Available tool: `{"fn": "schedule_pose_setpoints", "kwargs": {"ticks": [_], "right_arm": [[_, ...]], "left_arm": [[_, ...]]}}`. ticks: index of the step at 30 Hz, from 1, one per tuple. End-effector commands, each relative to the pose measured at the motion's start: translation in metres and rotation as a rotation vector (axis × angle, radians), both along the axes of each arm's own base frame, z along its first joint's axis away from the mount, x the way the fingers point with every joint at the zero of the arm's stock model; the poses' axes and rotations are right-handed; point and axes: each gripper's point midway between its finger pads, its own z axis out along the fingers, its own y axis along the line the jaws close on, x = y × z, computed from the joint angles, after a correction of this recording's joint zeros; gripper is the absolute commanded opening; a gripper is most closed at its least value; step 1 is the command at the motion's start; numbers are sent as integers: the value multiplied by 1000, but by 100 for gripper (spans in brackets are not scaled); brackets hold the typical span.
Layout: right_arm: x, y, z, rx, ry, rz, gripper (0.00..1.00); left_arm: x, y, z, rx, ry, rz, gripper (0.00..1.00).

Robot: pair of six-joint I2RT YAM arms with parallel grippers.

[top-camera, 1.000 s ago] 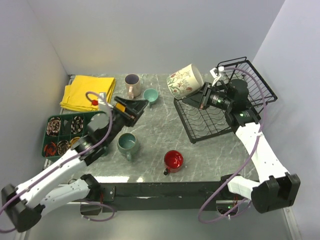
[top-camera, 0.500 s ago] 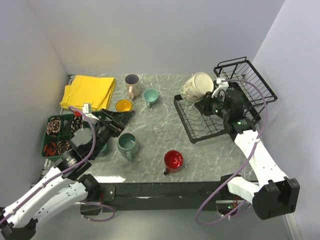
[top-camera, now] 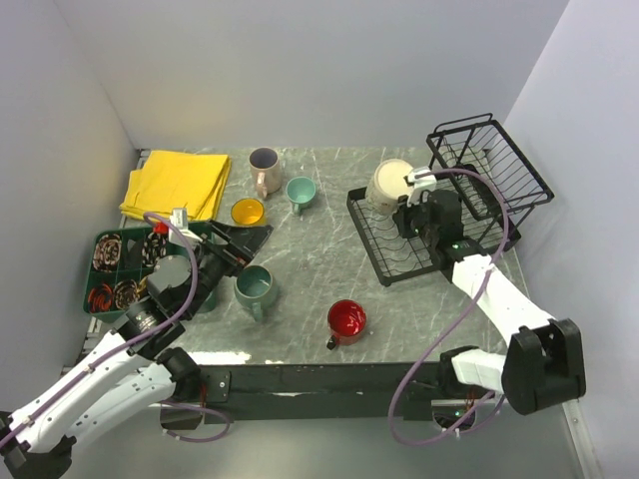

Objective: Load the cups into the dish rack

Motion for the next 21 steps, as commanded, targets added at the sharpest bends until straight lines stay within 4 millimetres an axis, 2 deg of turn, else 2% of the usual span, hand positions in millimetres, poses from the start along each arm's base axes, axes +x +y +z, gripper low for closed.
{"fn": "schedule_pose_setpoints", "kwargs": {"ticks": [1, 9, 13, 21], "right_arm": [[35, 1, 70, 10, -307, -31, 0], [51, 2, 39, -46, -266, -42, 0], [61, -1, 30, -65, -266, -75, 0], [81, -22, 11, -130, -252, -206, 0]], "left_arm": [[-1, 1, 0, 15, -23, -3, 93], [-1, 2, -5, 23, -17, 3, 93], [0, 2, -9, 27, -11, 5, 93], [0, 4, -17, 32, -3, 14, 93]]}}
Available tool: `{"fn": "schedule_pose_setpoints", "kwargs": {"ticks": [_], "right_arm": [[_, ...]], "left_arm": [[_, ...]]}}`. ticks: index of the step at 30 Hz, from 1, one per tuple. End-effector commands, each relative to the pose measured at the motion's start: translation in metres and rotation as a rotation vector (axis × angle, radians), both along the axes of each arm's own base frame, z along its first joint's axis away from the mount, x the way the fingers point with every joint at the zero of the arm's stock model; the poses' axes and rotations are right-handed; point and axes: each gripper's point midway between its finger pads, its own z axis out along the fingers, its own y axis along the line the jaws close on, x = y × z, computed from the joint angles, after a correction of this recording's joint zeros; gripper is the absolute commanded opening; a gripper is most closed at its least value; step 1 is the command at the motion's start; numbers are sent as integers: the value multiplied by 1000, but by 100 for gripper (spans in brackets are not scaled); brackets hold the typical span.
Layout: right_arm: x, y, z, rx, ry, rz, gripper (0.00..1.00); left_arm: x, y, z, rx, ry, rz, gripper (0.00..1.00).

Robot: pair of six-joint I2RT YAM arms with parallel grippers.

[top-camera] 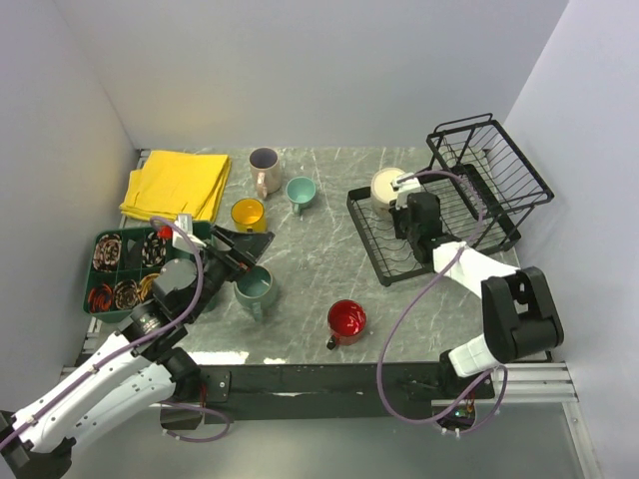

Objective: Load the cups into the dish rack

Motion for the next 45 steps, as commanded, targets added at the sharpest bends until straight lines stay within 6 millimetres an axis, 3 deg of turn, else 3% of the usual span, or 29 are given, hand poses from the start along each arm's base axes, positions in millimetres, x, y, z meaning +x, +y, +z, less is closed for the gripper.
{"fn": "schedule_pose_setpoints", "kwargs": {"ticks": [1, 16, 20, 22, 28, 32, 37, 41, 42, 44, 45], "right_arm": [[46, -4, 79, 32, -310, -86, 0], [74, -31, 51, 19, -254, -265, 1], [76, -33, 40, 19, -222, -265, 21], [76, -30, 40, 14, -224, -243, 38], [77, -27, 39, 2, -205, -220, 64], [74, -23, 47, -8, -211, -180, 72], [54, -13, 79, -12, -222, -71, 83], [28, 3, 98, -20, -226, 79, 89], [21, 5, 93, -45, -196, 121, 91], [10, 19, 103, -35, -201, 217, 92], [1, 22, 95, -64, -151, 271, 92]], "left_arm": [[0, 4, 6, 7, -35, 14, 93], [1, 10, 0, 25, -26, 40, 94], [2, 9, -1, 29, -24, 38, 94], [3, 8, -2, 30, -22, 39, 94], [1, 9, 0, 27, -24, 37, 94], [0, 11, 3, 28, -27, 42, 94], [-1, 15, 6, 31, -37, 48, 94], [-2, 15, 9, 44, -51, 46, 94], [-3, 15, 9, 58, -61, 38, 95], [-3, 13, 10, 72, -73, 29, 95], [-3, 12, 11, 87, -82, 23, 95]]}}
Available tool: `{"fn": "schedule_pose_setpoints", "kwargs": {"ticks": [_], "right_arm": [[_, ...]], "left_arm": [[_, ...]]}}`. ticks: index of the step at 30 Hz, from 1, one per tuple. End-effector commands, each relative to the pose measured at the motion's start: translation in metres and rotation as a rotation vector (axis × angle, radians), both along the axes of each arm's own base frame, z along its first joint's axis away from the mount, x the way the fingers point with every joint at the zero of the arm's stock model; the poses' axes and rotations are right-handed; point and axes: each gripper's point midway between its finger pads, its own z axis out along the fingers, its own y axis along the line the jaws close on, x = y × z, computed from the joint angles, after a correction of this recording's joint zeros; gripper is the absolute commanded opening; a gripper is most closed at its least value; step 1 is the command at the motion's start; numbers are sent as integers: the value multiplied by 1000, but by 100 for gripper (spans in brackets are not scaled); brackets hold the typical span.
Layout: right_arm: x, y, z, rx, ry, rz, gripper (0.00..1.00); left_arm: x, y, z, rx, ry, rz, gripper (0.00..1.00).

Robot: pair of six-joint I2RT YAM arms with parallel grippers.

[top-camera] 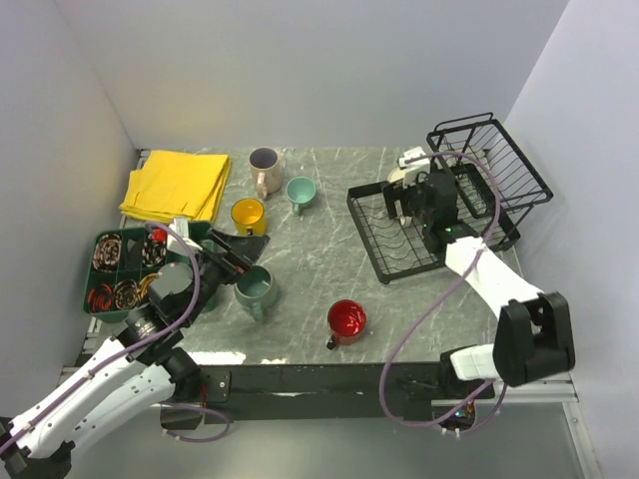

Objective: Load the cups into the dish rack

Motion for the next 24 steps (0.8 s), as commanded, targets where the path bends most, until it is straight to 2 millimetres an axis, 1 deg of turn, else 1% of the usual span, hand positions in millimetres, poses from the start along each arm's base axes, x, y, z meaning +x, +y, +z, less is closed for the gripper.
{"fn": "schedule_pose_setpoints", "kwargs": {"ticks": [1, 2, 3, 4, 5, 6, 7, 8, 10, 11, 12, 13, 14, 15, 16, 18, 19, 21, 22, 24], "right_arm": [[-28, 31, 7, -73, 71, 264, 92], [-29, 42, 14, -78, 83, 327, 92], [-40, 51, 4, -87, 145, 397, 87], [-42, 57, 1, -87, 173, 434, 82], [-41, 66, -2, -88, 236, 474, 75], [-39, 70, -2, -78, 265, 484, 63], [-27, 75, -1, -75, 288, 489, 57], [-25, 76, -4, -58, 323, 472, 51], [-8, 72, -11, -71, 340, 407, 43], [-1, 71, -12, -69, 346, 371, 36], [5, 67, -16, -88, 352, 328, 32], [15, 67, -21, -98, 369, 299, 29], [18, 65, -26, -93, 391, 256, 18], [23, 66, -30, -104, 402, 223, 14], [34, 57, -35, -143, 408, 145, 13], [42, 51, -41, -172, 408, 73, 7], [47, 41, -46, -202, 404, 8, 7], [55, 34, -46, -214, 375, -54, 8], [59, 25, -50, -242, 375, -104, 8], [62, 21, -53, -257, 375, -134, 9]], "left_arm": [[-1, -2, 16, 48, -71, -23, 95], [-1, -3, 17, 54, -76, -31, 95], [0, -5, 15, 72, -75, -40, 95], [0, -8, 13, 80, -73, -54, 95], [-1, -11, 15, 81, -76, -65, 95], [0, -13, 12, 96, -67, -75, 95], [-1, -16, 14, 95, -71, -93, 95], [-2, -18, 13, 103, -65, -103, 95], [-4, -22, 10, 110, -60, -127, 95], [-5, -23, 9, 109, -53, -133, 95], [-6, -23, 10, 102, -58, -139, 96], [-7, -23, 5, 106, -51, -145, 95], [-8, -23, 4, 102, -48, -145, 95], [-9, -21, 3, 99, -50, -143, 96], [-9, -21, 0, 99, -45, -142, 95], [-11, -18, 0, 95, -44, -138, 95], [-12, -18, -2, 96, -43, -137, 96], [-13, -15, -3, 96, -41, -132, 96], [-14, -15, -3, 96, -41, -132, 96], [-14, -13, -3, 99, -44, -126, 96]]}}
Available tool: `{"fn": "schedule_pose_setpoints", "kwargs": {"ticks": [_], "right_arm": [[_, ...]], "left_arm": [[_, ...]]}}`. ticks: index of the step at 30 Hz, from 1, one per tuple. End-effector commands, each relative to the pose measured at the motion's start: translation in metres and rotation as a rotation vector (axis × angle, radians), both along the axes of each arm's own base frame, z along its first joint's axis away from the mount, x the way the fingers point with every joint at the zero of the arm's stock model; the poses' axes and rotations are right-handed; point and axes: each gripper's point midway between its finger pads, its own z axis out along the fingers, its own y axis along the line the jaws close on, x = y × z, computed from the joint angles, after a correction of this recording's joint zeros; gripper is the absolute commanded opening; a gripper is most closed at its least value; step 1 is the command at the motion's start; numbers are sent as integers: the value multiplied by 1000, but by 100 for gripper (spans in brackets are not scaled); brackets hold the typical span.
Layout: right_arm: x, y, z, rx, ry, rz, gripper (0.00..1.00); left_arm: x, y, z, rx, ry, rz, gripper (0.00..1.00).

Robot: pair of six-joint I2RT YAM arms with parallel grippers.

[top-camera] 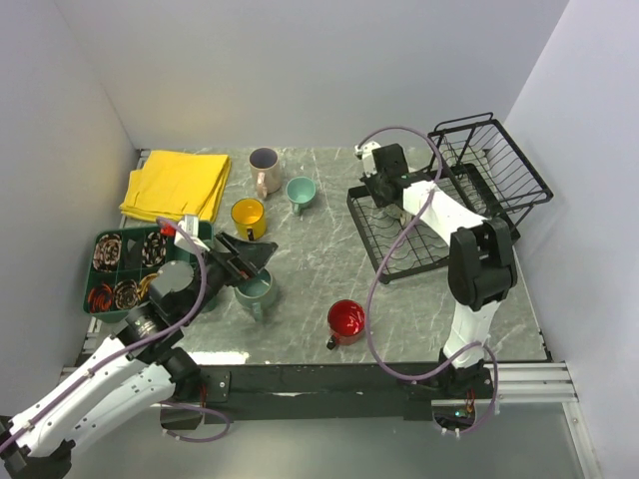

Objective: Load the cups into the dish rack

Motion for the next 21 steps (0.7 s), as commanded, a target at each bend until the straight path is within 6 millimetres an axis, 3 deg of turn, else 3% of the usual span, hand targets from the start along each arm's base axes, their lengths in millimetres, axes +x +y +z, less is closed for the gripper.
{"fn": "schedule_pose_setpoints", "kwargs": {"ticks": [1, 21], "right_arm": [[21, -29, 20, -98, -101, -182, 10], [45, -98, 8, -207, -113, -340, 14]], "left_arm": [[-4, 2, -1, 11, -9, -9, 96], [-3, 2, -1, 20, -9, -6, 96]]}}
